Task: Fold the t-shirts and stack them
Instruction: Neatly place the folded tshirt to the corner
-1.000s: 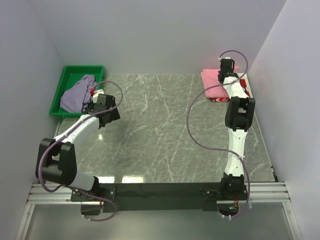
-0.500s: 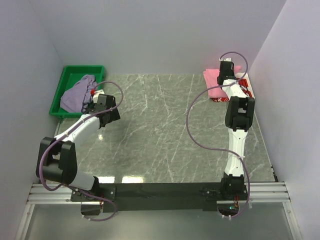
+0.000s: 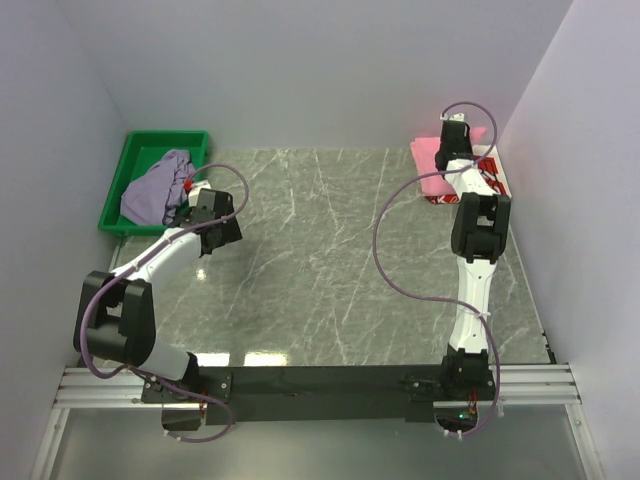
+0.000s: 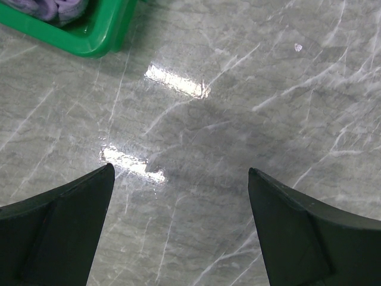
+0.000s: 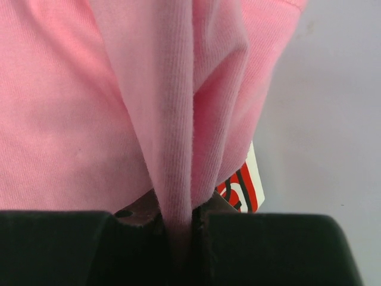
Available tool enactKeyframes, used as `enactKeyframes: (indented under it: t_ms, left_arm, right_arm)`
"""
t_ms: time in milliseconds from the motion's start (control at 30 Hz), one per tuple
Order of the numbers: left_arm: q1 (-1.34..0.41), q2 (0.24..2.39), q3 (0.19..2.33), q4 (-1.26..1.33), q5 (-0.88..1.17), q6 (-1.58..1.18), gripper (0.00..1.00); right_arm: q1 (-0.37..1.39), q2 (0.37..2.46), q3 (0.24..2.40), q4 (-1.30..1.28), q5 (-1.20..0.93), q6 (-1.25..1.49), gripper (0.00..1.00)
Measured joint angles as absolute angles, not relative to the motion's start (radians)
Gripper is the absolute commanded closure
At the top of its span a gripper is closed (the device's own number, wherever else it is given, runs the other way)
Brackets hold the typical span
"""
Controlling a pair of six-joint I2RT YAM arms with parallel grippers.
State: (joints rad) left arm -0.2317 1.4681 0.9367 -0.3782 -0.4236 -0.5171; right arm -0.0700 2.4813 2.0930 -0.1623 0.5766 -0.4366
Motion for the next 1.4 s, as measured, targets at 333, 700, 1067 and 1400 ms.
enactKeyframes:
  t_ms: [333, 700, 1067, 1400]
  left_arm:
    - [-0.234, 1.472, 0.937, -0.375, -0.424, -0.517, 0.01]
    - [-0.245, 1.485, 0.937, -0.372, -0.424, -0.517, 0.01]
    - [-0.247, 1.445, 0.937, -0.373, -0.424, -0.517, 0.01]
    - [-0.249, 1.164, 0.922, -0.348, -0.435, -0.513, 0.01]
  right_arm:
    - [-0.080, 2.476, 2.089, -0.156, 0.584, -0.450, 0.78]
    - [-0.094, 2.476, 2.088, -0.070, 0.641, -0.480, 0.27]
    - [-0.091, 2.393, 2.063, -0.120, 0.760, -0.366, 0.20]
    - [-0.073, 1.891, 1.996, -0.552, 0.504, 0.069, 0.18]
